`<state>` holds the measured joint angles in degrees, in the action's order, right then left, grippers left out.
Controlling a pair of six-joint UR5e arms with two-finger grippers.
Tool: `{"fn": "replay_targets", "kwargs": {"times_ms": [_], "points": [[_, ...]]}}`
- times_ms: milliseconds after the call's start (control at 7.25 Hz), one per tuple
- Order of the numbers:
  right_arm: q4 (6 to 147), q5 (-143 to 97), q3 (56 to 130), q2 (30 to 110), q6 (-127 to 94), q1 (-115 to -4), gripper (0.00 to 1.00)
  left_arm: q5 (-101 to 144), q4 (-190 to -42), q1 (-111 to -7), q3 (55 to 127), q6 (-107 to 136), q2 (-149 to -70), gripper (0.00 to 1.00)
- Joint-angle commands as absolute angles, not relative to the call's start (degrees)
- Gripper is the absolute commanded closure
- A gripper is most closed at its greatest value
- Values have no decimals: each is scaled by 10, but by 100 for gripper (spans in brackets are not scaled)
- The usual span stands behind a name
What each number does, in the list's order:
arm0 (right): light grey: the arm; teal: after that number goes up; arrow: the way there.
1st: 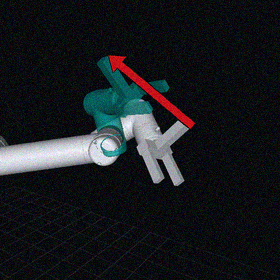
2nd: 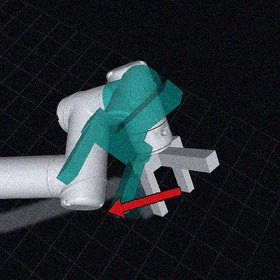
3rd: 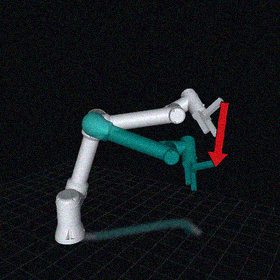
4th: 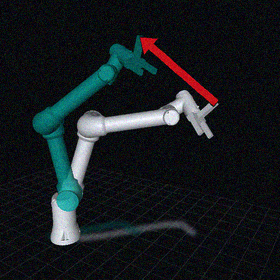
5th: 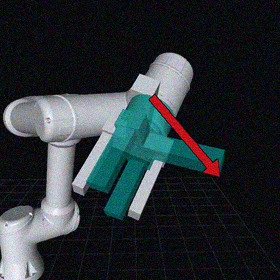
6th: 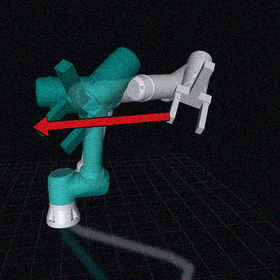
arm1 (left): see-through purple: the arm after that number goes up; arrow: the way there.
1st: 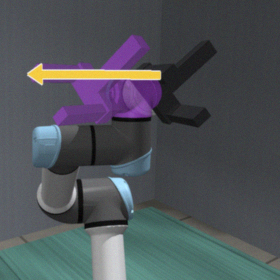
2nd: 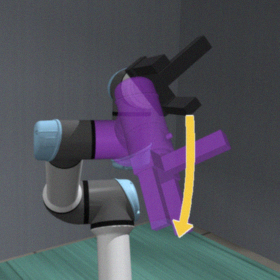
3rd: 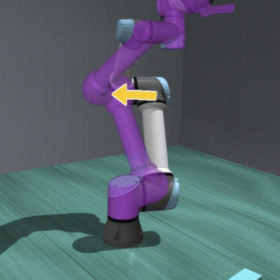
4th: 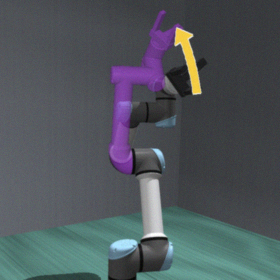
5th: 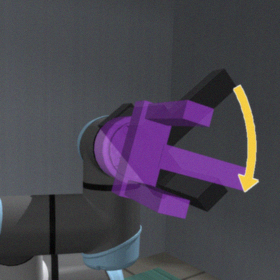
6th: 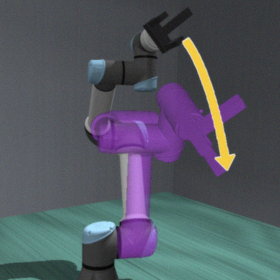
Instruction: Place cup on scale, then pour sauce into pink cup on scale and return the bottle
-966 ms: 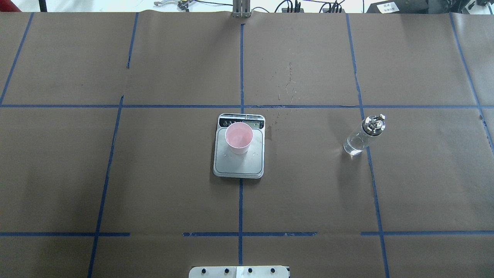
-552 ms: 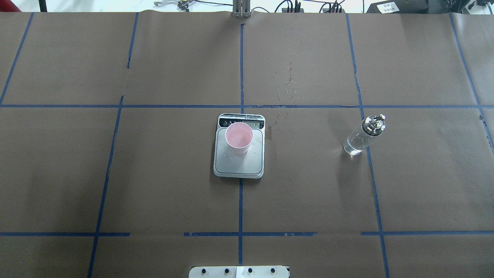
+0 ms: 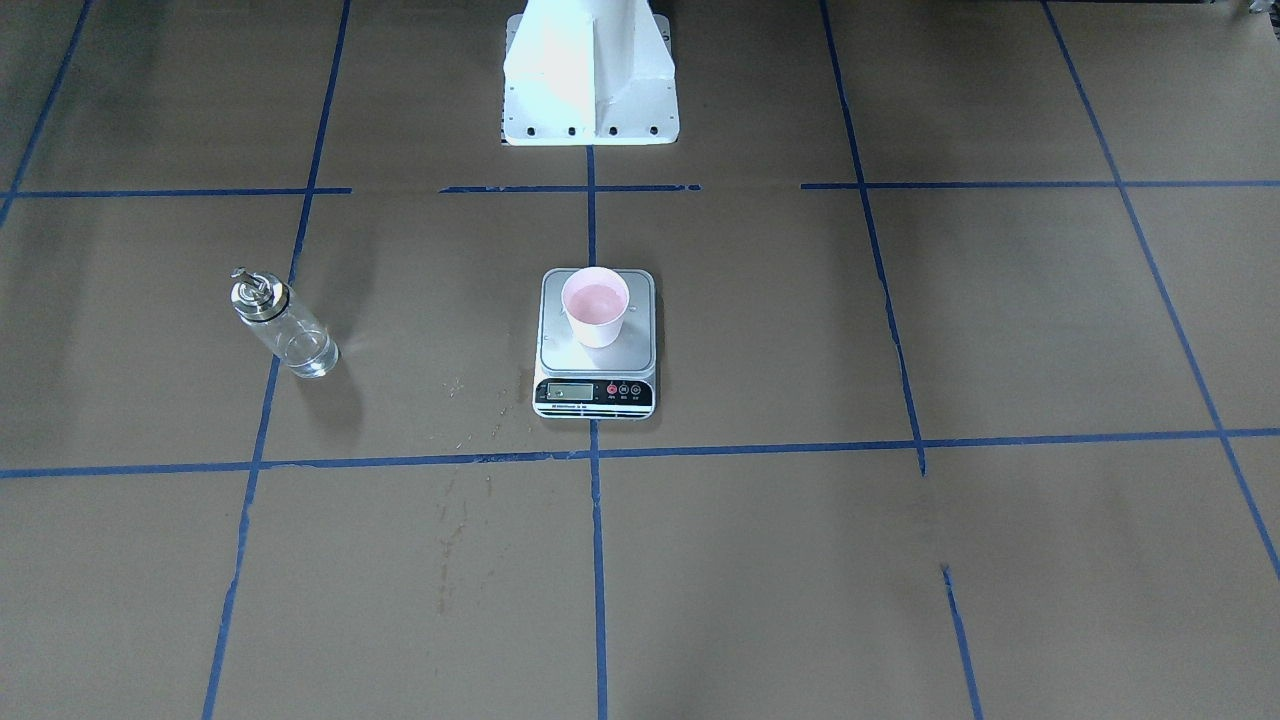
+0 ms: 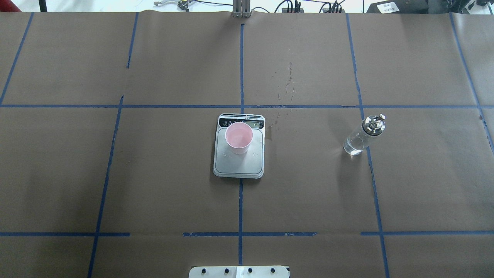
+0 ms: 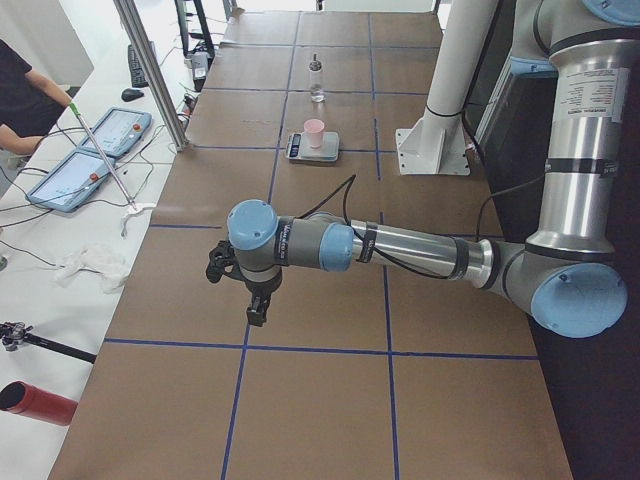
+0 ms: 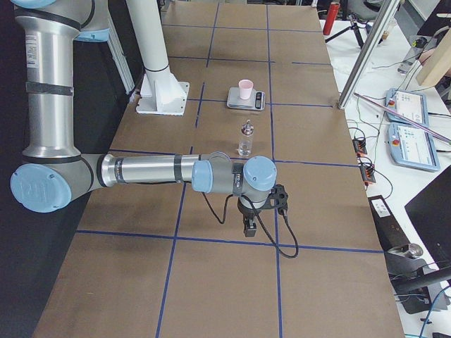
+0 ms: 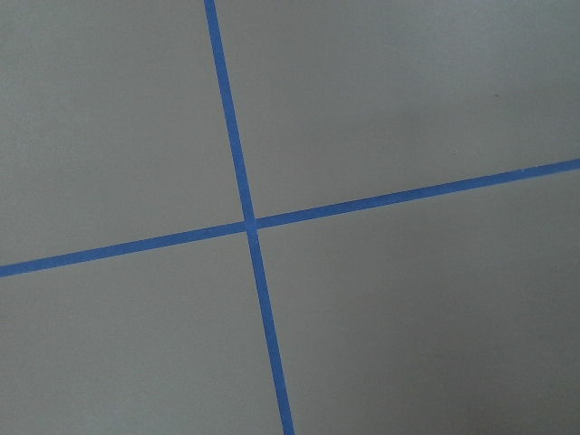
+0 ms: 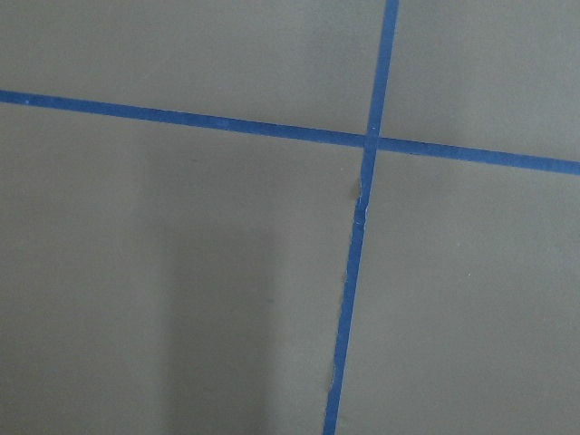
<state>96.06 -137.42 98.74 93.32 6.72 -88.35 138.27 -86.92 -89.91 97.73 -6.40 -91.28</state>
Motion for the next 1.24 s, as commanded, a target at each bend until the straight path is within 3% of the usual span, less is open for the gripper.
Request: {"fn": "replay_targets", "kwargs": {"times_ms": [0,1103], "points": [[961,-1373,996,934,68,-883,0,1383,-868,-899,973,-63,-912,0],[961,-1339,1009,928,67,-883,0,1374,-868,-899,969,-63,-911,0]]}}
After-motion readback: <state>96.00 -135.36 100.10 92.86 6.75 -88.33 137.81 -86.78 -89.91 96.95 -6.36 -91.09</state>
